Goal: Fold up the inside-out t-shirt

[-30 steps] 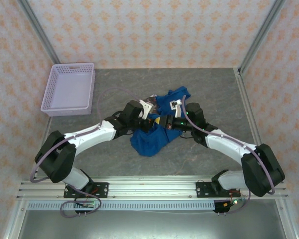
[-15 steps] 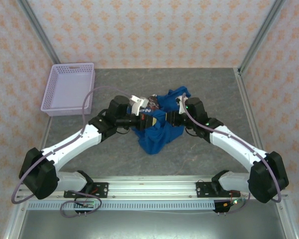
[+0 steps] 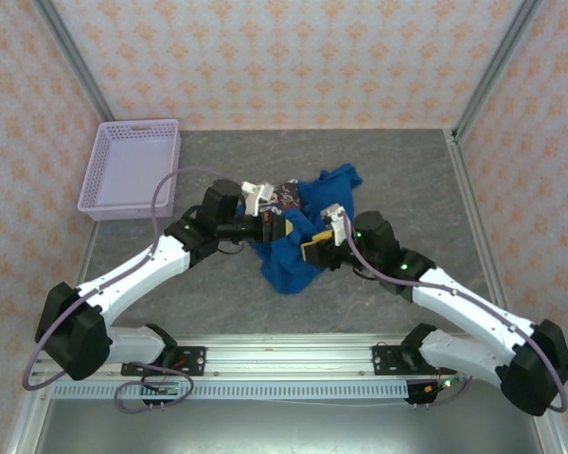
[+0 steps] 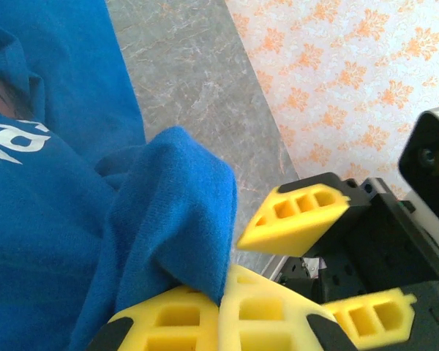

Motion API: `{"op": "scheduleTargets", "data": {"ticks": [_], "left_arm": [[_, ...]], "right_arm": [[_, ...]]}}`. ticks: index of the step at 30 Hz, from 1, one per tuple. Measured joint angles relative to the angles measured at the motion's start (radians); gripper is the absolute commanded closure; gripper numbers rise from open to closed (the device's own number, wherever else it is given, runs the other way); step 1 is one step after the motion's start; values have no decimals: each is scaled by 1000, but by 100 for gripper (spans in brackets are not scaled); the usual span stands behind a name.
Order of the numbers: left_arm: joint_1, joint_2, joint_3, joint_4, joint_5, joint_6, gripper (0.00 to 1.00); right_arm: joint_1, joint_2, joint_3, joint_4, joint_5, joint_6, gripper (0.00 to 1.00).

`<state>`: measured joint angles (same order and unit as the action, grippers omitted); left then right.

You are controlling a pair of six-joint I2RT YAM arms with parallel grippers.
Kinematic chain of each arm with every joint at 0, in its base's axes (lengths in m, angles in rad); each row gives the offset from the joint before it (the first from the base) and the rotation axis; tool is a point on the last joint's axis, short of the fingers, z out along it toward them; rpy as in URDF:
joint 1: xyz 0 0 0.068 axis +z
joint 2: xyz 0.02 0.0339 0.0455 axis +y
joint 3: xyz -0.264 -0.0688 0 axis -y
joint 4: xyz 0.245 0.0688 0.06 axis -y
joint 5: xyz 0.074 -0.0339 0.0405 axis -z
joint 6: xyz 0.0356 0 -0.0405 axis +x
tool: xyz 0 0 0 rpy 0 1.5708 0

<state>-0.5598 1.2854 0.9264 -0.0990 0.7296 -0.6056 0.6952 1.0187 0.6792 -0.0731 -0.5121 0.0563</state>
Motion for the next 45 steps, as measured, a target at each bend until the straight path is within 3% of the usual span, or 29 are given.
{"op": "scheduleTargets", "data": {"ticks": [4,6,8,10,16,20,22,29,33,36,39,42,45], "left_arm": [[0,0,0,-2,0,0,100],[0,0,-1,-2,0,0,100],[0,-1,-2,-3,-1,0,100],[0,-3,-4,-9,-5,0,100],[3,-40,-6,-45,-51,11,99],[5,-89,-6,-67,-125,53,73],[9,-121,-17,-74,-158,82,65],[-6,-300,-129,-69,-223,151,46],[-72,-333,-150,-49,-240,190,42],[-111,-314,-150,-38,-256,215,42],[-117,-267,-147,-34,-298,231,49],[-116,-207,-137,-21,-348,244,68],[-116,-161,-120,-4,-369,256,96]], "right_arm": [[0,76,-1,106,-51,31,53],[0,98,-1,142,-70,47,66],[0,116,0,168,-86,58,88],[0,120,0,172,-94,65,100],[0,52,16,117,-98,48,100],[0,35,68,123,-135,98,100],[0,38,85,140,-151,136,100],[0,113,151,223,-174,291,100],[0,158,174,265,-182,369,100],[0,175,177,299,-193,420,100],[0,192,178,326,-198,464,100],[0,196,178,338,-201,492,100],[0,196,177,342,-202,501,100]]}}
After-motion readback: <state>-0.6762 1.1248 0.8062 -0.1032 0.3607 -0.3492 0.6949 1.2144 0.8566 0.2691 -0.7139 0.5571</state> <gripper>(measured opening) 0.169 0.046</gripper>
